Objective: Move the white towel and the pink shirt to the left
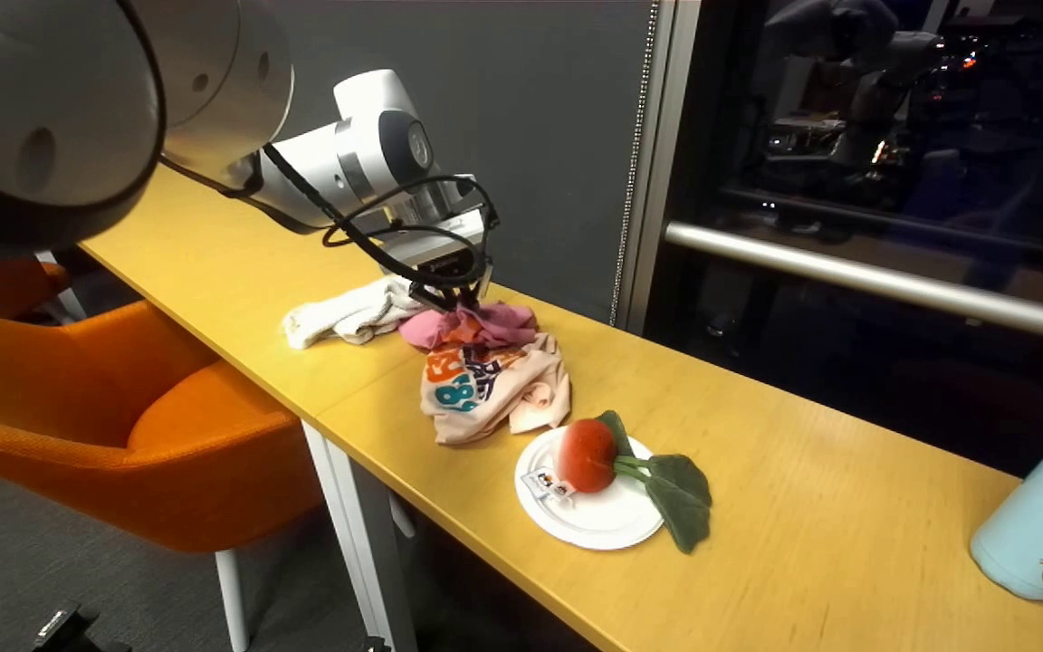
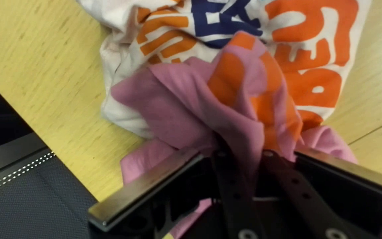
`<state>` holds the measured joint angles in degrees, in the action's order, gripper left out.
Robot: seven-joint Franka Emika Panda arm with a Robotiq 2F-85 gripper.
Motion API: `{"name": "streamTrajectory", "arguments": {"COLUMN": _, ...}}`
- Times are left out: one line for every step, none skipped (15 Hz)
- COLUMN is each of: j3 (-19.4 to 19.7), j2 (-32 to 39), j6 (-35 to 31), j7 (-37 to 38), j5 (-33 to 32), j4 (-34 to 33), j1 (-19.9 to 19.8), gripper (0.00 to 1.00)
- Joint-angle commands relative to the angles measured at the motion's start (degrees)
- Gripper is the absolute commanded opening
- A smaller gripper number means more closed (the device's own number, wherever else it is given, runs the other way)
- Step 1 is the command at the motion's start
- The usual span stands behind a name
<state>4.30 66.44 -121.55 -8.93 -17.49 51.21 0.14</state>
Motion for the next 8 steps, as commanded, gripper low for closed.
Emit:
{"name": "streamTrajectory", "arguments": {"j3": 1.7, "j2": -5.5, "j6": -0.4, "j7": 1.4, "j5": -1.6, "j4": 3.8, "j1": 0.9, "gripper": 0.03}}
{"name": "streamTrajectory", "arguments": {"j3": 2.3, "j2": -6.5, "j6": 0.5, "j7": 0.7, "j5": -0.7, "j4": 3.1, "j1": 1.1, "gripper": 0.03}}
{"name": "streamTrajectory", "arguments": {"j3": 2.4, "j2": -7.4, "j6": 1.3, "j7": 0.2, "j5": -0.5, "j4": 2.5, "j1": 0.9, "gripper": 0.03}}
{"name": "streamTrajectory", "arguments": {"j3": 2.7, "j2": -8.2, "j6": 1.8, "j7": 0.0, "j5": -0.6, "j4": 1.6, "j1": 0.7, "gripper": 0.03}}
{"name": "streamTrajectory", "arguments": {"j3": 2.8, "j2": -9.0, "j6": 2.3, "j7": -0.3, "j5": -0.5, "j4": 0.6, "j1": 0.7, "gripper": 0.03}}
{"name": "streamTrajectory", "arguments": {"j3": 2.7, "j2": -9.7, "j6": 2.3, "j7": -0.8, "j5": -0.3, "j4": -0.3, "j1": 0.5, "gripper": 0.03}}
{"name": "streamTrajectory", "arguments": {"j3": 2.5, "j2": -10.1, "j6": 2.0, "j7": -1.2, "j5": -0.1, "j4": -1.7, "j1": 0.5, "gripper": 0.03}}
{"name": "streamTrajectory", "arguments": {"j3": 2.3, "j2": -10.1, "j6": 1.5, "j7": -1.8, "j5": -0.1, "j4": -3.7, "j1": 0.4, "gripper": 0.03}}
